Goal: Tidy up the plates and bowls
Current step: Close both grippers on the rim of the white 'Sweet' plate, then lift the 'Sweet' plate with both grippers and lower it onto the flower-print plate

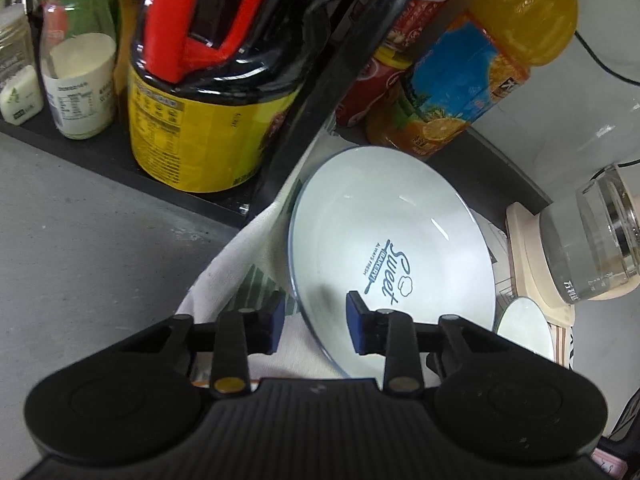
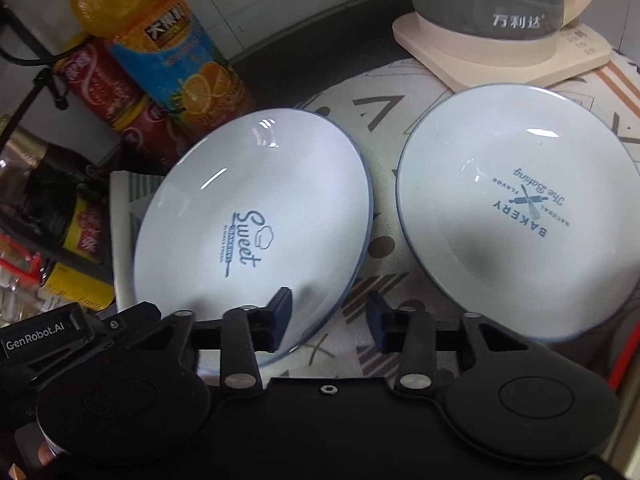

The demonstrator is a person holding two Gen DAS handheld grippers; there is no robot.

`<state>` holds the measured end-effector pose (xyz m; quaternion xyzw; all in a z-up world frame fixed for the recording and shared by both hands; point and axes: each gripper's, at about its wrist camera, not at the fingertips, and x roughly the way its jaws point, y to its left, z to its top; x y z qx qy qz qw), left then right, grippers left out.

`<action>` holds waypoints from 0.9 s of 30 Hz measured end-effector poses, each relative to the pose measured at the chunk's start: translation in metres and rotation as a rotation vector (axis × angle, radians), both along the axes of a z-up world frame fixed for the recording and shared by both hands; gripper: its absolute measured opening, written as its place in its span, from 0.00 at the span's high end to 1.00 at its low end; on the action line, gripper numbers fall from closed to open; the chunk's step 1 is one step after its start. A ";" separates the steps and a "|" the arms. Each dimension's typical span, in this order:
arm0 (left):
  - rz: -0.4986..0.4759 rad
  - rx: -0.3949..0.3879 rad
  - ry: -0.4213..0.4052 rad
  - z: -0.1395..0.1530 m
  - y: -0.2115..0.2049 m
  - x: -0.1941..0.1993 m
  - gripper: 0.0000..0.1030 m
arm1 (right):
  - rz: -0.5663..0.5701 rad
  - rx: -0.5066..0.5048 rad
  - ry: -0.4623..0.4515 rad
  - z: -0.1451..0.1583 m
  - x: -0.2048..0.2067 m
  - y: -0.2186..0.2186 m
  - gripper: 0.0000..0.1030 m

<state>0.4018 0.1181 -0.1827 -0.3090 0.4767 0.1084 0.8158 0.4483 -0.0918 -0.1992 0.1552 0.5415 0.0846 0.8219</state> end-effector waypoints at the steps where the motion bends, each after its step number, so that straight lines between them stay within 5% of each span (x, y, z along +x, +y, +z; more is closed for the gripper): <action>1: -0.004 0.000 0.004 -0.002 -0.002 0.003 0.74 | 0.001 0.004 0.000 -0.002 0.002 0.000 0.69; 13: -0.005 0.014 0.029 -0.019 -0.007 0.014 0.88 | 0.006 -0.001 -0.017 -0.011 0.010 0.007 0.75; 19: -0.015 0.030 -0.025 -0.002 -0.005 0.005 0.89 | 0.024 -0.015 -0.090 -0.001 0.005 0.005 0.86; 27: -0.020 0.035 -0.034 0.013 -0.004 -0.014 0.88 | 0.034 -0.003 -0.123 0.019 -0.005 0.004 0.86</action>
